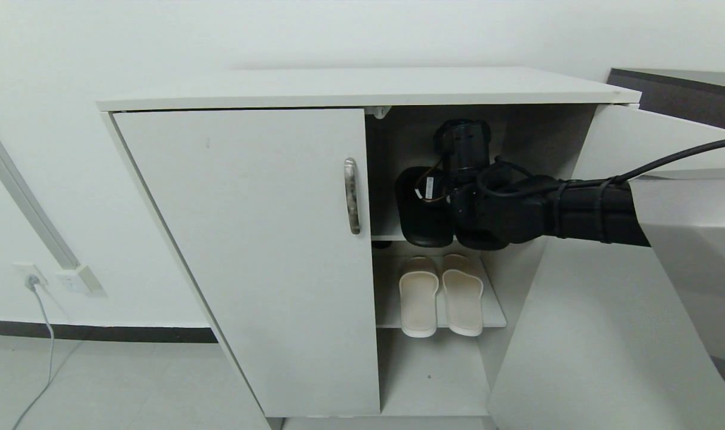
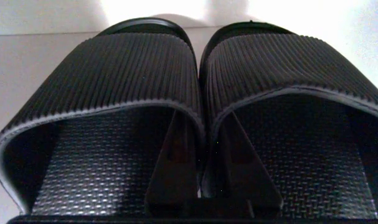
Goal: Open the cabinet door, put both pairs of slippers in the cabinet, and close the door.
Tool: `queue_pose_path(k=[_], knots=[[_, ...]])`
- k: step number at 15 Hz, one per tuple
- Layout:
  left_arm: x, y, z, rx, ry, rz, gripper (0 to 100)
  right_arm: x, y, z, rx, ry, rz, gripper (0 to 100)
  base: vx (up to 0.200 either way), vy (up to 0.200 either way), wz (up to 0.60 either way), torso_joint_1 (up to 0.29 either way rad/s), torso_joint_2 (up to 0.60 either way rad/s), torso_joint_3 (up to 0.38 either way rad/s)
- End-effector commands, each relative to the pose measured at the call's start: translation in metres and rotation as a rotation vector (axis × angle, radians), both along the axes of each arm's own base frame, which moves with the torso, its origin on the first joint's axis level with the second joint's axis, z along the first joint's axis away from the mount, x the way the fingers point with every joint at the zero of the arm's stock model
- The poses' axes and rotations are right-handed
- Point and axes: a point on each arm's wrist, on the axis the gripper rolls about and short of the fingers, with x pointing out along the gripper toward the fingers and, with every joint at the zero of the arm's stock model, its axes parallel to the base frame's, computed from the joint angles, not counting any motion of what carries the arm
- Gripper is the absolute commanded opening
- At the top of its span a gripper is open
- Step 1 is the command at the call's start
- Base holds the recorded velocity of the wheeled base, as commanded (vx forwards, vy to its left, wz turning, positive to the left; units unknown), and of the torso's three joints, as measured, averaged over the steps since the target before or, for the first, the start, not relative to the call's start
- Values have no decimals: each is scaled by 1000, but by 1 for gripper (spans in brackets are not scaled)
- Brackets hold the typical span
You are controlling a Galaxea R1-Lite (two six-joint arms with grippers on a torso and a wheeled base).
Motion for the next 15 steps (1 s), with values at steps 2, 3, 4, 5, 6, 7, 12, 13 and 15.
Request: queue_pose_path(k=[2, 3, 4, 5, 6, 7, 12, 13, 15], knots=[[0, 0, 0, -1, 2, 0, 0, 2, -1, -2, 0, 6, 1, 0, 0, 0, 0, 0, 0, 0], [0, 0, 0, -1, 1, 0, 0, 2, -1, -3, 1, 8, 0, 0, 0, 0, 0, 0, 0, 0], [0, 0, 0, -1, 1, 0, 0, 3, -1, -6, 3, 12, 0, 0, 0, 0, 0, 0, 0, 0], [0, 0, 0, -1, 1, 0, 0, 3, -1, -6, 2, 13, 0, 0, 0, 0, 0, 0, 0, 0], [0, 0, 0, -1, 1, 0, 0, 4, 0, -8, 1, 16, -1, 0, 0, 0, 0, 0, 0, 0], [0, 0, 0, -1, 1, 0, 0, 5, 0, -9, -1, 18, -1, 0, 0, 0, 0, 0, 0, 0], [0, 0, 0, -1, 1, 0, 0, 4, 0, -13, -1, 30, -2, 100, 0, 0, 0, 0, 0, 0], [0, 0, 0, -1, 1, 0, 0, 3, -1, -14, -2, 35, -3, 100, 0, 0, 0, 0, 0, 0], [0, 0, 0, -1, 2, 0, 0, -8, -5, -13, 3, 53, -1, 100, 0, 0, 0, 0, 0, 0]])
